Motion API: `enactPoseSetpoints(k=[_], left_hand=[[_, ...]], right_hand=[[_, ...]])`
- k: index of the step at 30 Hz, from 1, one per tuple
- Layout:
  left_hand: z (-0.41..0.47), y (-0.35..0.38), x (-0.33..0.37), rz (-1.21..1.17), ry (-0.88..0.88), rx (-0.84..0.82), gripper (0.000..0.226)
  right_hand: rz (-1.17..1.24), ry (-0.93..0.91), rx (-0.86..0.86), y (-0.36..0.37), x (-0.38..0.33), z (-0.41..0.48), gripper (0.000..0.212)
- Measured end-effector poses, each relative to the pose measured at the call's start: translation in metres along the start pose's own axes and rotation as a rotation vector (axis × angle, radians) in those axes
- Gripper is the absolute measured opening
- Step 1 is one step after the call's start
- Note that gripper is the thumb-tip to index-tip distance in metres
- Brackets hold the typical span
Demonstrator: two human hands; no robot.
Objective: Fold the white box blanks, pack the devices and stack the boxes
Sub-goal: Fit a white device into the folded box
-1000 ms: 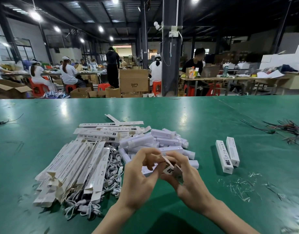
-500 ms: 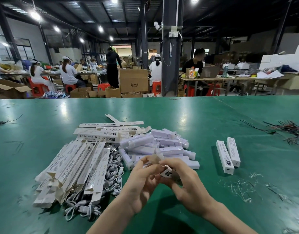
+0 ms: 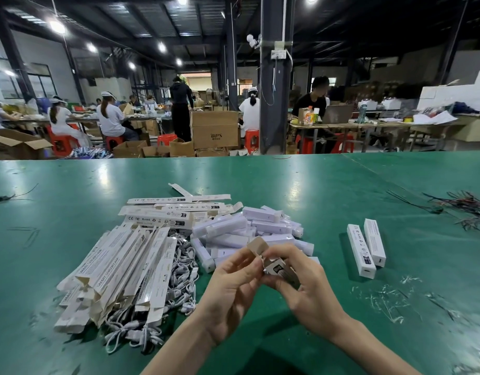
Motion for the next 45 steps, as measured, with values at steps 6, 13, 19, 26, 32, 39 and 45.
enactPoseSetpoints(k=[6, 13, 19, 26, 32, 39, 45], left_hand=[[0.0, 0.001, -0.003, -0.013, -0.029, 0.025, 0.029], [0.001, 0.001, -0.009, -0.118, -0.053, 0.036, 0.028], [0.0, 0.006, -0.005, -0.047, -0.024, -0.007, 0.024], [0.002, 0.011, -0.008, -0.085, -0.109, 0.008, 0.016], [0.021, 0.028, 0.012, 0.11, -0.128, 0.069, 0.029], [0.022, 0.002, 0.001, -0.034, -0.002, 0.2, 0.022], [0.015, 0.001, 0.001, 0.112, 0.126, 0.115, 0.027]], right_hand=[[0.026, 0.029, -0.008, -0.001, -0.004, 0.0, 0.048], [0.068, 0.026, 0.017, 0.0, -0.007, 0.002, 0.044], [0.142, 0.067, -0.047, 0.004, -0.006, -0.001, 0.054], [0.172, 0.078, -0.082, 0.005, -0.009, -0.001, 0.036], [0.12, 0.134, 0.052, -0.009, -0.011, 0.017, 0.028], [-0.165, 0.169, -0.024, -0.002, 0.011, 0.011, 0.025], [-0.174, 0.147, -0.054, 0.007, 0.007, 0.002, 0.025]])
Point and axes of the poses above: each hand's wrist, its own z-axis towards the middle knuckle, its own y-axis out of the palm, x = y × z, the point moved 5 cm from there along z, towards the middle knuckle, and after that the axes turned 13 degrees about -z, right-handed, at the moved point
